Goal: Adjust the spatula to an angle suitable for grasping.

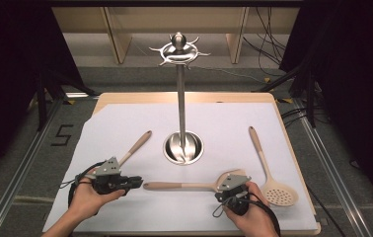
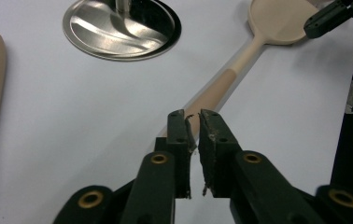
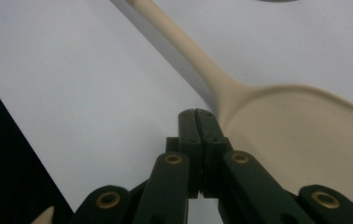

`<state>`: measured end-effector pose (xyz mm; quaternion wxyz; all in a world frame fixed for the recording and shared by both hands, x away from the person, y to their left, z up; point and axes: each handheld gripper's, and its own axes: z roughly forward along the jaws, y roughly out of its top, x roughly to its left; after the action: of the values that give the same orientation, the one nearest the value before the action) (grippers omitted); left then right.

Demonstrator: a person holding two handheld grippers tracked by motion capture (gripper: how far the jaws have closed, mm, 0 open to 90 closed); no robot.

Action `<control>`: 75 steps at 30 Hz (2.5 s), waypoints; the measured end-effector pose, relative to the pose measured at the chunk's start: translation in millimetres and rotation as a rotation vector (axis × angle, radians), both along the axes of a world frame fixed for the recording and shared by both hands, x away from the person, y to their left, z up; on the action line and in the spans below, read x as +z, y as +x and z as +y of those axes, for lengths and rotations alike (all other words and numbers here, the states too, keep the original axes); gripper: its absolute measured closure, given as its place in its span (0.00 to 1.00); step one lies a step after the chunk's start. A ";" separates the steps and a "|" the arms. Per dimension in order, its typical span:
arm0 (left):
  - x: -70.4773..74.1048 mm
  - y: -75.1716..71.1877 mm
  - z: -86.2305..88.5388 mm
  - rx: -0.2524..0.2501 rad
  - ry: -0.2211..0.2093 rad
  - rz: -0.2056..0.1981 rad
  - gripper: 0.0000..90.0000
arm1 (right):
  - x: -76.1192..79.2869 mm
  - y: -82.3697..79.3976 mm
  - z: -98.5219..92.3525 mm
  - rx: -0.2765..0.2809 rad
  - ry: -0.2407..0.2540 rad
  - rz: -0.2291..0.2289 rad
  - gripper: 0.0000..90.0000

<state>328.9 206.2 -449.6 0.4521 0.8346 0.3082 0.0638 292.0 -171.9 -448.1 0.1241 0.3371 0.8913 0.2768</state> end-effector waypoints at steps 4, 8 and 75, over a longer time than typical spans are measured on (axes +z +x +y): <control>0.3 -2.0 -5.7 -0.007 0.014 0.009 0.97 | -0.2 2.6 -3.6 -0.013 -0.008 -0.003 1.00; -0.2 -4.0 -10.0 -0.031 0.048 0.020 0.99 | 1.1 4.3 -7.9 -0.030 -0.004 0.005 1.00; -6.9 0.6 -1.7 0.053 0.013 -0.033 0.61 | 13.5 91.3 52.1 0.168 -0.252 0.280 0.78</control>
<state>329.5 204.5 -456.5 0.4498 0.8280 0.3222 0.0913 383.4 -119.8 -434.6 0.0167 0.2787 0.9523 0.1231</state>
